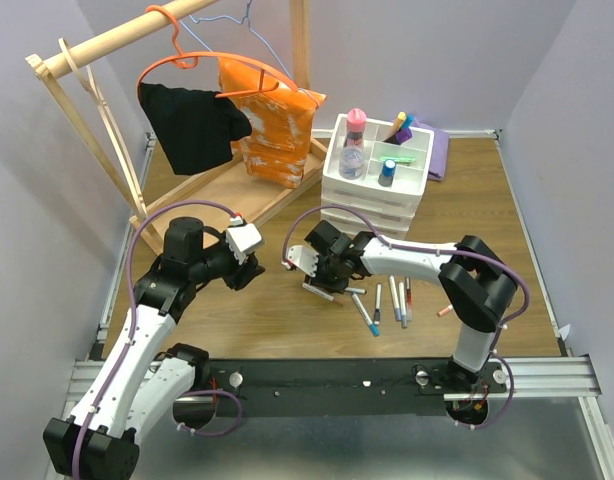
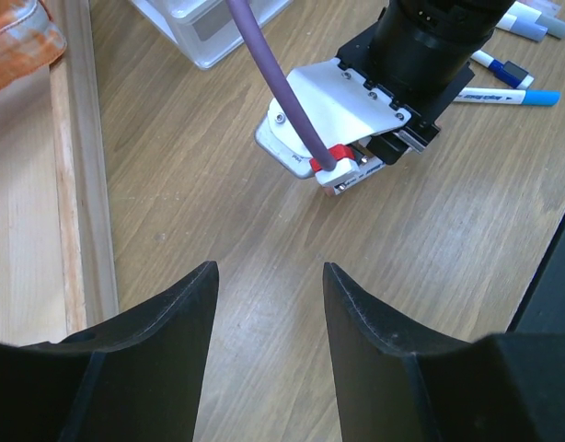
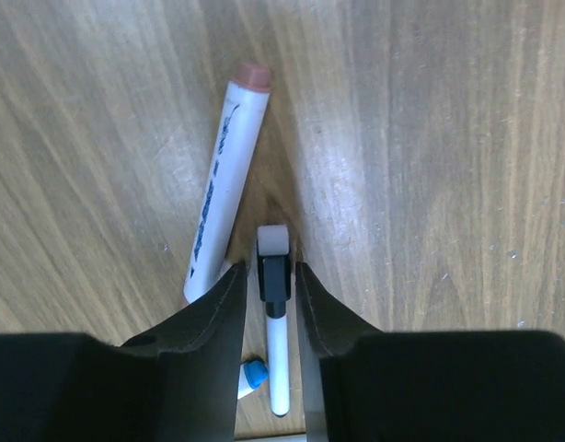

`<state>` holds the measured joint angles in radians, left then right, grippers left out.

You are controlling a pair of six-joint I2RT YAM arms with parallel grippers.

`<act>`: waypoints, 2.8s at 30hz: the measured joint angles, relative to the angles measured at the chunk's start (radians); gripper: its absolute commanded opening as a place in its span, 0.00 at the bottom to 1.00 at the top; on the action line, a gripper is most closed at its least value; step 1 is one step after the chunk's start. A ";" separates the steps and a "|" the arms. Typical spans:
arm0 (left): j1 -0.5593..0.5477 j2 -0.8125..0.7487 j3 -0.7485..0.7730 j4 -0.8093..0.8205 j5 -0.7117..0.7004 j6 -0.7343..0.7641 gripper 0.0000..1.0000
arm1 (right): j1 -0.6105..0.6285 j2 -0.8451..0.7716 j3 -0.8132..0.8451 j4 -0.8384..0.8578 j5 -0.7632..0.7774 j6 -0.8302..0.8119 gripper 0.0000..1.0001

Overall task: Sort the stationery into containers
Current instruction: Pick up the pen from the center of the board, then place the pen in the storage box.

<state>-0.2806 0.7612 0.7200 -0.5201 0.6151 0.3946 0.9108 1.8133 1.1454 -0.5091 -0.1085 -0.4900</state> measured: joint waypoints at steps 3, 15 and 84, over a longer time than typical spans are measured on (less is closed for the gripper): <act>0.003 0.000 -0.002 0.004 0.003 -0.003 0.58 | 0.000 0.007 0.001 0.021 0.021 0.003 0.17; 0.005 0.007 0.014 -0.026 0.011 0.014 0.58 | 0.004 -0.053 0.097 -0.051 0.071 0.027 0.00; -0.108 0.384 0.343 0.008 0.027 0.087 0.59 | -0.729 -0.192 0.377 0.585 0.166 0.507 0.35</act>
<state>-0.3885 1.1450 1.0626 -0.5125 0.6418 0.4816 0.1818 1.6215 1.5223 0.0757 0.0574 0.0170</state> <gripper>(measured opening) 0.588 0.347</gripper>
